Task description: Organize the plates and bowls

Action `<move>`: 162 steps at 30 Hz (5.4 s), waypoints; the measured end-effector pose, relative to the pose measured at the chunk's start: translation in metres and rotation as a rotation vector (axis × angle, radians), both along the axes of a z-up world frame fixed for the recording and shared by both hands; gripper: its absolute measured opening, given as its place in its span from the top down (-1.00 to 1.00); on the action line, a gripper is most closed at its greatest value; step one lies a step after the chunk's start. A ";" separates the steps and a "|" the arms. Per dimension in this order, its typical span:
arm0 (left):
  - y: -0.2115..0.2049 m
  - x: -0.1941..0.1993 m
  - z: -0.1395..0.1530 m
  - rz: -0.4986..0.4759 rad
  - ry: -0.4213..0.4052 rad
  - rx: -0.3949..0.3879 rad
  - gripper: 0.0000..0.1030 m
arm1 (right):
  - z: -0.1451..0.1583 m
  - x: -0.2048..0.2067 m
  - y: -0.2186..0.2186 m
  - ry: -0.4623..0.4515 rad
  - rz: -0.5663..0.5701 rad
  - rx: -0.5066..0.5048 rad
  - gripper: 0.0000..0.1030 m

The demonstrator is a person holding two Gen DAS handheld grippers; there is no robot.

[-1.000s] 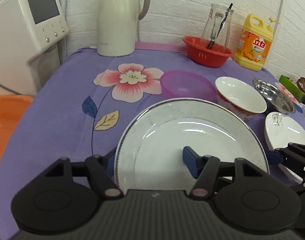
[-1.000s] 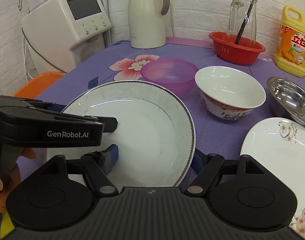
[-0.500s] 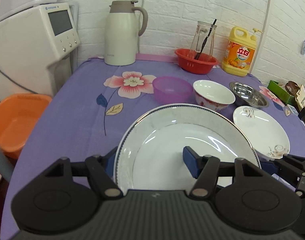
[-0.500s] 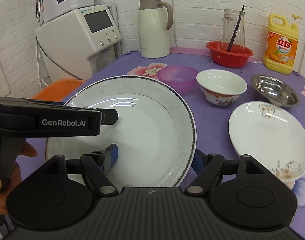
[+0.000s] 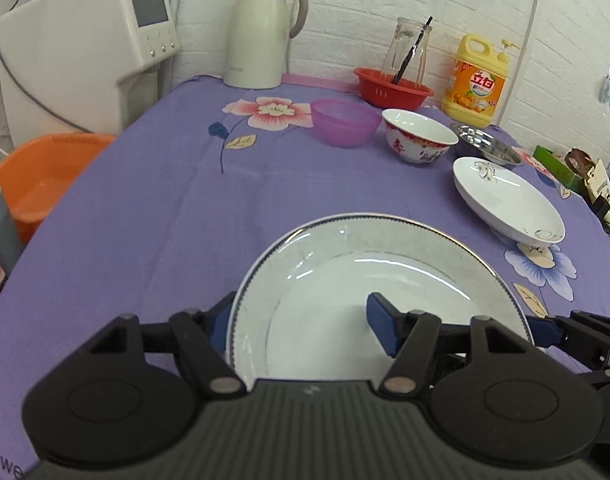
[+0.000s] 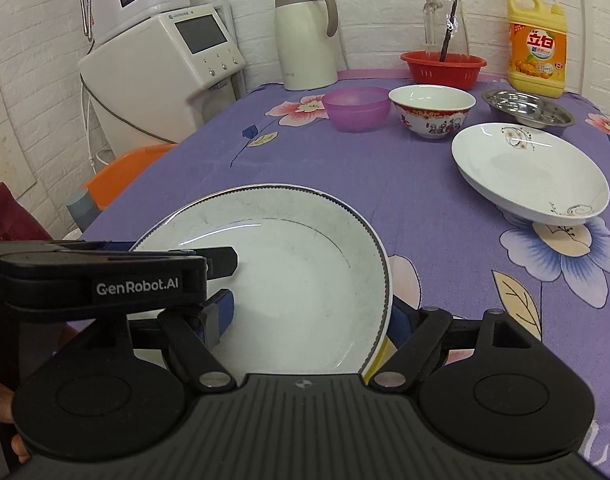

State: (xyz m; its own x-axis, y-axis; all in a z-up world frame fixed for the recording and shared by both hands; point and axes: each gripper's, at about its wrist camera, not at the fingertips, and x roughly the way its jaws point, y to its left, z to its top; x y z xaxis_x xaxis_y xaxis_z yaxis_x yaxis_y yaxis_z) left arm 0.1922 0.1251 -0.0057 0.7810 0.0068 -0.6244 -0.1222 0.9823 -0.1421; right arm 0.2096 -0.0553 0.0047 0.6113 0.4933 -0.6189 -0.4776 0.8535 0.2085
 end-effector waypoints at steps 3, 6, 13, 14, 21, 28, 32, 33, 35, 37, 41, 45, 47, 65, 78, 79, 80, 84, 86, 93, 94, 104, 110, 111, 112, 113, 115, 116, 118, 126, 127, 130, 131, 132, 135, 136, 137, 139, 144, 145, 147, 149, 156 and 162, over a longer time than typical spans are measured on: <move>-0.005 0.000 -0.002 0.004 -0.007 0.042 -0.33 | -0.003 0.000 0.001 0.001 0.011 0.004 -1.00; -0.003 0.002 -0.006 0.013 -0.017 0.060 -0.41 | -0.008 0.001 -0.002 0.022 0.023 0.039 -1.00; 0.007 0.003 0.005 0.020 -0.097 -0.005 -0.71 | 0.007 -0.001 -0.014 -0.077 -0.028 0.064 -1.00; 0.008 0.002 0.008 0.023 -0.111 -0.007 -0.73 | 0.009 0.000 -0.019 -0.087 -0.038 0.075 -1.00; -0.001 0.007 0.019 -0.010 -0.108 -0.006 -0.79 | 0.027 0.039 -0.073 -0.142 -0.137 0.137 -1.00; -0.024 0.038 0.030 -0.061 -0.070 -0.077 -0.82 | 0.029 0.131 -0.147 -0.193 -0.289 0.090 -1.00; -0.047 0.073 0.043 -0.122 -0.074 -0.118 -0.85 | 0.001 0.172 -0.177 -0.098 -0.368 0.089 -1.00; -0.051 0.084 0.044 -0.135 -0.071 -0.136 -0.85 | -0.005 0.175 -0.183 -0.071 -0.376 0.099 -1.00; -0.060 0.108 0.045 -0.163 -0.062 -0.164 -0.86 | -0.013 0.177 -0.189 -0.019 -0.379 0.120 -1.00; -0.072 0.140 0.041 -0.186 -0.039 -0.196 -0.86 | -0.013 0.174 -0.189 -0.028 -0.371 0.111 -1.00; -0.094 0.196 0.022 -0.215 0.055 -0.215 -0.86 | -0.019 0.178 -0.183 -0.009 -0.352 0.077 -1.00; -0.111 0.224 0.007 -0.231 0.100 -0.182 -0.86 | -0.023 0.183 -0.179 0.003 -0.345 0.051 -1.00; -0.116 0.231 0.002 -0.235 0.108 -0.169 -0.86 | -0.024 0.183 -0.179 0.004 -0.340 0.054 -1.00; -0.149 0.241 -0.016 -0.236 0.101 -0.041 -0.85 | -0.029 0.179 -0.157 -0.058 -0.265 -0.100 -1.00; -0.163 0.240 -0.009 -0.236 0.112 0.021 -0.14 | -0.022 0.166 -0.143 -0.048 -0.230 -0.050 -1.00; -0.160 0.238 -0.007 -0.228 0.112 0.018 -0.14 | -0.020 0.164 -0.141 -0.052 -0.222 -0.048 -1.00; -0.157 0.236 -0.005 -0.224 0.110 0.012 -0.14 | -0.017 0.161 -0.139 -0.061 -0.219 -0.046 -1.00; -0.144 0.219 0.006 -0.217 0.090 -0.022 -0.15 | -0.002 0.143 -0.130 -0.114 -0.207 -0.057 -1.00; -0.138 0.208 0.013 -0.208 0.070 -0.025 -0.15 | 0.005 0.132 -0.125 -0.131 -0.201 -0.056 -1.00; -0.105 0.156 0.036 -0.156 0.002 -0.029 -0.13 | 0.020 0.090 -0.096 -0.159 -0.155 -0.041 -1.00; -0.098 0.146 0.038 -0.149 -0.003 -0.036 -0.13 | 0.022 0.085 -0.091 -0.157 -0.146 -0.033 -1.00; -0.034 0.051 0.034 -0.061 0.006 -0.070 -0.13 | 0.030 0.023 -0.034 -0.163 -0.025 -0.008 -1.00; -0.010 0.004 0.025 -0.016 0.008 -0.079 -0.13 | 0.021 -0.005 -0.013 -0.129 0.038 -0.015 -1.00; -0.007 -0.004 0.022 -0.016 0.008 -0.075 -0.13 | 0.020 -0.010 -0.010 -0.127 0.045 -0.018 -1.00; -0.006 -0.009 0.021 -0.015 0.009 -0.071 -0.13 | 0.019 -0.014 -0.008 -0.125 0.054 -0.024 -1.00; -0.004 -0.014 0.018 -0.013 0.009 -0.070 -0.13 | 0.018 -0.016 -0.006 -0.122 0.062 -0.031 -1.00; -0.001 -0.020 0.015 -0.004 0.011 -0.082 -0.13 | 0.015 -0.019 -0.003 -0.113 0.071 -0.036 -1.00; 0.000 -0.022 0.013 -0.001 0.011 -0.084 -0.14 | 0.014 -0.018 -0.001 -0.108 0.075 -0.036 -1.00; 0.002 -0.022 0.008 -0.004 0.012 -0.090 -0.14 | 0.010 -0.018 0.000 -0.092 0.077 -0.037 -1.00; -0.002 -0.021 0.001 -0.023 0.014 -0.089 -0.25 | 0.000 -0.016 -0.005 -0.063 0.076 -0.036 -1.00; -0.001 -0.021 0.002 -0.028 0.017 -0.097 -0.32 | 0.000 -0.015 -0.007 -0.058 0.076 -0.026 -1.00; 0.004 -0.021 0.006 -0.037 0.028 -0.122 -0.40 | 0.001 -0.014 -0.012 -0.065 0.075 -0.005 -1.00; 0.004 -0.020 0.007 -0.046 0.037 -0.121 -0.41 | 0.002 -0.014 -0.013 -0.075 0.074 -0.011 -1.00; 0.006 -0.019 0.008 -0.051 0.045 -0.127 -0.41 | 0.003 -0.015 -0.012 -0.083 0.076 -0.018 -1.00; 0.009 -0.018 0.012 -0.061 0.054 -0.126 -0.41 | 0.005 -0.015 -0.015 -0.100 0.071 -0.008 -1.00; 0.008 -0.019 0.014 -0.058 0.049 -0.107 -0.42 | 0.006 -0.014 -0.016 -0.102 0.070 -0.003 -1.00; 0.006 -0.021 0.018 -0.049 0.031 -0.069 -0.42 | 0.006 -0.014 -0.018 -0.104 0.065 0.002 -1.00; 0.001 -0.026 0.027 -0.038 -0.015 -0.007 -0.43 | 0.008 -0.014 -0.023 -0.108 0.049 0.020 -1.00; -0.006 -0.029 0.044 -0.061 -0.083 0.015 -0.54 | 0.012 -0.010 -0.038 -0.109 0.018 0.065 -1.00; -0.009 -0.027 0.045 -0.065 -0.086 0.015 -0.55 | 0.012 -0.009 -0.041 -0.109 0.010 0.071 -1.00; -0.015 -0.024 0.046 -0.078 -0.090 0.013 -0.55 | 0.012 -0.007 -0.048 -0.104 -0.009 0.086 -1.00; -0.021 -0.020 0.045 -0.093 -0.084 0.001 -0.56 | 0.012 -0.004 -0.056 -0.096 -0.031 0.101 -1.00; -0.048 0.001 0.043 -0.143 -0.073 -0.034 -0.57 | 0.010 0.009 -0.092 -0.086 -0.122 0.116 -1.00; -0.075 0.030 0.046 -0.180 -0.061 -0.058 -0.58 | 0.010 0.032 -0.131 -0.094 -0.203 0.102 -1.00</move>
State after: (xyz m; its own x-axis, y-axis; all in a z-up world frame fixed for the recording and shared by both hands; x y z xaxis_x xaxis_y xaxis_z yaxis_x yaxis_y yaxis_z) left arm 0.2226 0.0501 0.0405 0.8028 -0.1708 -0.5713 0.0649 0.9775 -0.2009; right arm 0.2416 -0.1865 0.0150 0.7569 0.4112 -0.5079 -0.3196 0.9109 0.2611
